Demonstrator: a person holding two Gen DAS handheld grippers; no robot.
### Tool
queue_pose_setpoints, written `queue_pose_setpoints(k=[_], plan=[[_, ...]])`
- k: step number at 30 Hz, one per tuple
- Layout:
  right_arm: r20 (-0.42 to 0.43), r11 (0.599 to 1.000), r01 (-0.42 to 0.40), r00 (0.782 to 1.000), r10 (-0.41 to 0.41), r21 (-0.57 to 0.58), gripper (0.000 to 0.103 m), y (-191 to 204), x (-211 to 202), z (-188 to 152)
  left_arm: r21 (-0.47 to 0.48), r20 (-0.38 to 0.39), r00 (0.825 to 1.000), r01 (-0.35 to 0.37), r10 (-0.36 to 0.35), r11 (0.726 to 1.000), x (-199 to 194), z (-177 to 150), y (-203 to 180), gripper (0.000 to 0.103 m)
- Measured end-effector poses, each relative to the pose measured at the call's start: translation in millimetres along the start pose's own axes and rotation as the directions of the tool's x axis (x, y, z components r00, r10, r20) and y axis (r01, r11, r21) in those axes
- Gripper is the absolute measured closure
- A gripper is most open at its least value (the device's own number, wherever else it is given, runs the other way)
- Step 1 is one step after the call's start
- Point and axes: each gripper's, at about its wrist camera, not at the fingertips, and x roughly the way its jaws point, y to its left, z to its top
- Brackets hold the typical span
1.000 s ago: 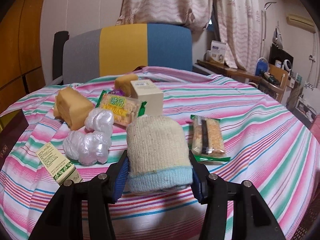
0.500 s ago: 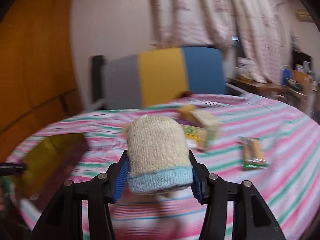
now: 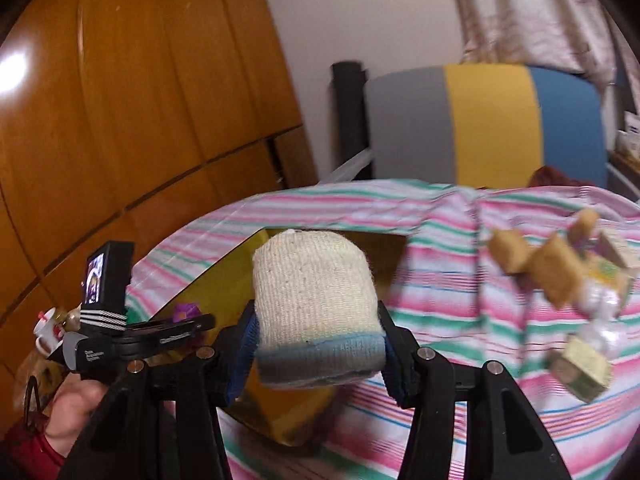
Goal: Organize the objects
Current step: 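Carry the purple packet and cream roll into the gold tray with both grippers, then open both grippers to drop the packet and roll into the tray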
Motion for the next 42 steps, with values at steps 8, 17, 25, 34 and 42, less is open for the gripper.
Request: queue_pose_setpoints(k=[8, 17, 25, 34, 42], plan=[[-0.133, 0.999, -0.044, 0.99, 0.041, -0.023, 0.049, 23.3, 47.1, -8.2, -0.134, 0.032, 0.999, 0.018, -0.014, 0.991, -17.0, 11.5, 25.1, 0.042], [-0.262, 0.996, -0.093, 0.961, 0.09, -0.001, 0.049, 47.0, 93.2, -16.0, -0.376, 0.173, 0.985, 0.041, 0.027, 0.926, -65.0, 24.1, 64.2, 0.009], [-0.338, 0.988, -0.152, 0.929, 0.148, 0.015, 0.047, 80.2, 127.2, -18.8, -0.419, 0.202, 0.978, 0.04, 0.05, 0.907, -81.0, 27.8, 69.7, 0.004], [-0.319, 0.977, -0.204, 0.923, 0.215, 0.067, 0.037, 87.0, 126.2, -16.1, -0.452, 0.198, 0.979, 0.051, 0.044, 0.891, -84.8, 27.7, 74.6, 0.002], [-0.181, 0.995, -0.099, 0.979, 0.094, -0.02, 0.037, 69.5, 73.3, -5.3, -0.427, 0.176, 0.984, 0.061, 0.017, 0.902, -80.8, 22.7, 59.6, 0.001]])
